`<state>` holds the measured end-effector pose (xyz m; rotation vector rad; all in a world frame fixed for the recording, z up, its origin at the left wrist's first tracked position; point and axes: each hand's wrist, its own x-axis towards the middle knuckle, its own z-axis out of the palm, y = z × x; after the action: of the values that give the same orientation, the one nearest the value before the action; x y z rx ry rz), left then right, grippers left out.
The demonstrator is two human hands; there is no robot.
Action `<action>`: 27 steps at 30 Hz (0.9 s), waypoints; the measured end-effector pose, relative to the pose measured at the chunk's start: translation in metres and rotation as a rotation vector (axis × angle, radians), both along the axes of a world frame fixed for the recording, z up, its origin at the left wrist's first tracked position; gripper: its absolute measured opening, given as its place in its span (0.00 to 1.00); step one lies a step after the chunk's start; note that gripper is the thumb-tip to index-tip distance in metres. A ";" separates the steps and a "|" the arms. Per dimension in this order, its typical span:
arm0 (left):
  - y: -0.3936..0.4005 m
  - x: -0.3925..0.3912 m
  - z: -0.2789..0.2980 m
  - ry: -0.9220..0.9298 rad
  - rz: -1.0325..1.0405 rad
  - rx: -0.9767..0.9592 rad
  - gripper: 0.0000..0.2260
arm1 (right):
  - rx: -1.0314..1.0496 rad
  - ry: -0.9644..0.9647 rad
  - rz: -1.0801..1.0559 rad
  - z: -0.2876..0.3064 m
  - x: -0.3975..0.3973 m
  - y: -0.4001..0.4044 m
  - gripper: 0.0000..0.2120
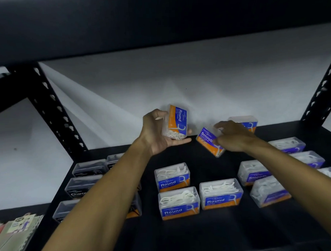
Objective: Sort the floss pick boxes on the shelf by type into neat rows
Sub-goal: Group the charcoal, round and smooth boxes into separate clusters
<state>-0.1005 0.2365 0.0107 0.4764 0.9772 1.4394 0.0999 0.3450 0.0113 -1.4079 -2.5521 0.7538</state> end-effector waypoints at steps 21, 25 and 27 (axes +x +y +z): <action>-0.029 0.022 0.036 0.945 0.340 -0.158 0.08 | 0.074 0.056 0.122 0.023 0.019 -0.009 0.29; -0.032 0.027 0.038 0.883 0.287 -0.167 0.12 | 0.092 0.052 0.180 0.032 0.030 -0.005 0.29; -0.034 0.032 0.038 0.856 0.242 -0.176 0.11 | 0.106 0.053 0.191 0.036 0.038 0.000 0.29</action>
<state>-0.0687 0.2029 0.0492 0.8978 1.8758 1.3451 0.1377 0.3448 0.0477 -1.1103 -2.6679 0.6607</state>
